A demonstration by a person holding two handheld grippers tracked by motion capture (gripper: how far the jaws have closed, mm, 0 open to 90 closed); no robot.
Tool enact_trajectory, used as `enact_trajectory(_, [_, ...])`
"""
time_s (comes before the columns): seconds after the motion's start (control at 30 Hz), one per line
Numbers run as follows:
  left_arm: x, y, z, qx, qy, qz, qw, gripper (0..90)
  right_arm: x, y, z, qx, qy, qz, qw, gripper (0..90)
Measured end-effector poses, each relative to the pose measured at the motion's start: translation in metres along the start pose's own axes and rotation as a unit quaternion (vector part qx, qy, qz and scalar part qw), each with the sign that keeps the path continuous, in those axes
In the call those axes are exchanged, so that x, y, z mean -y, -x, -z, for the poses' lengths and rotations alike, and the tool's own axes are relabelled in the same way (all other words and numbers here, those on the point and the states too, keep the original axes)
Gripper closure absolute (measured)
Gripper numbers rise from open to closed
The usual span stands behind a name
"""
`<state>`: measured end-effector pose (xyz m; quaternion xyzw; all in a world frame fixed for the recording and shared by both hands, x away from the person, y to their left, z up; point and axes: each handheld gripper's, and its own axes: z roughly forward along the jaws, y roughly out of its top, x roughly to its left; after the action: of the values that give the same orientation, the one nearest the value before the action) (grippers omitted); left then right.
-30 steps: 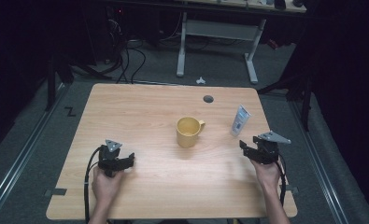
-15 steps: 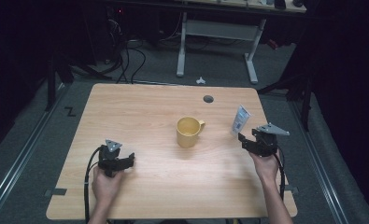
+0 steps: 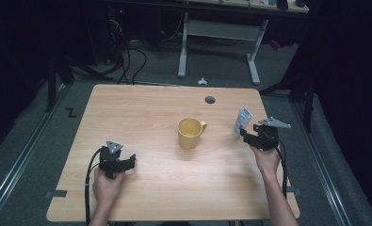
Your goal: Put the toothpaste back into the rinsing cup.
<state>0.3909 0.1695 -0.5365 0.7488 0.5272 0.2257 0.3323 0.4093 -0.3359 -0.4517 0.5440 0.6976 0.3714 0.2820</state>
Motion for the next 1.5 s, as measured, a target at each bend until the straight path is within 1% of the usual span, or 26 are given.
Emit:
enact_trajectory(0.03, [0.000,0.000,0.000,0.001,-0.001,0.000,1.0000,21.6,-0.002,0.001,-0.002,-0.001,-0.003,-0.003,1.0000,37.9])
enact_trajectory(0.13, [0.000,0.000,0.000,0.000,0.000,0.000,1.0000,21.6,-0.004,0.002,-0.005,0.004,-0.001,-0.004,1.0000,39.6])
enact_trajectory(0.3, [0.000,0.000,0.000,0.001,0.000,0.000,1.0000,21.5,-0.008,0.004,-0.015,0.014,-0.012,-0.010,0.9998,40.6])
enact_trajectory(0.5, [0.000,0.000,0.000,0.001,0.000,-0.001,1.0000,21.5,-0.013,0.004,-0.023,0.012,-0.006,-0.010,0.9999,42.0])
enact_trajectory(0.57, [0.000,0.000,0.000,0.001,0.000,-0.001,1.0000,21.5,-0.013,0.004,-0.025,0.012,-0.008,-0.011,0.9998,41.9])
enact_trajectory(0.77, [0.000,0.000,0.000,0.002,0.000,-0.001,1.0000,21.5,-0.016,0.006,-0.036,0.007,-0.007,-0.026,0.9996,43.2])
enact_trajectory(0.87, [0.000,0.000,0.000,0.002,0.000,-0.001,1.0000,21.5,-0.017,0.005,-0.039,0.007,-0.010,-0.027,0.9996,44.1])
enact_trajectory(1.03, [0.000,0.000,0.000,0.002,0.000,-0.001,1.0000,21.5,-0.018,0.004,-0.047,0.014,-0.004,-0.034,0.9993,45.7])
enact_trajectory(1.1, [0.000,0.000,0.000,0.002,0.000,-0.001,1.0000,21.5,-0.017,0.005,-0.049,0.014,-0.003,-0.032,0.9994,48.1])
enact_trajectory(1.13, [0.000,0.000,0.000,0.002,0.000,-0.001,1.0000,21.5,-0.017,0.005,-0.050,0.012,-0.005,-0.036,0.9993,50.1])
enact_trajectory(1.27, [0.000,0.000,0.000,0.002,0.000,-0.001,1.0000,21.5,-0.016,0.007,-0.052,0.009,-0.008,-0.039,0.9992,52.9])
enact_trajectory(1.33, [0.000,0.000,0.000,0.002,0.000,-0.002,1.0000,21.4,-0.015,0.007,-0.054,0.008,-0.012,-0.035,0.9993,55.7])
enact_trajectory(1.4, [0.000,0.000,0.000,0.002,0.000,-0.002,1.0000,21.4,-0.014,0.007,-0.055,0.013,-0.014,-0.025,0.9995,57.0])
enact_trajectory(1.5, [0.000,0.000,0.000,0.002,0.000,-0.002,1.0000,21.4,-0.014,0.008,-0.056,0.012,-0.016,-0.025,0.9995,58.5])
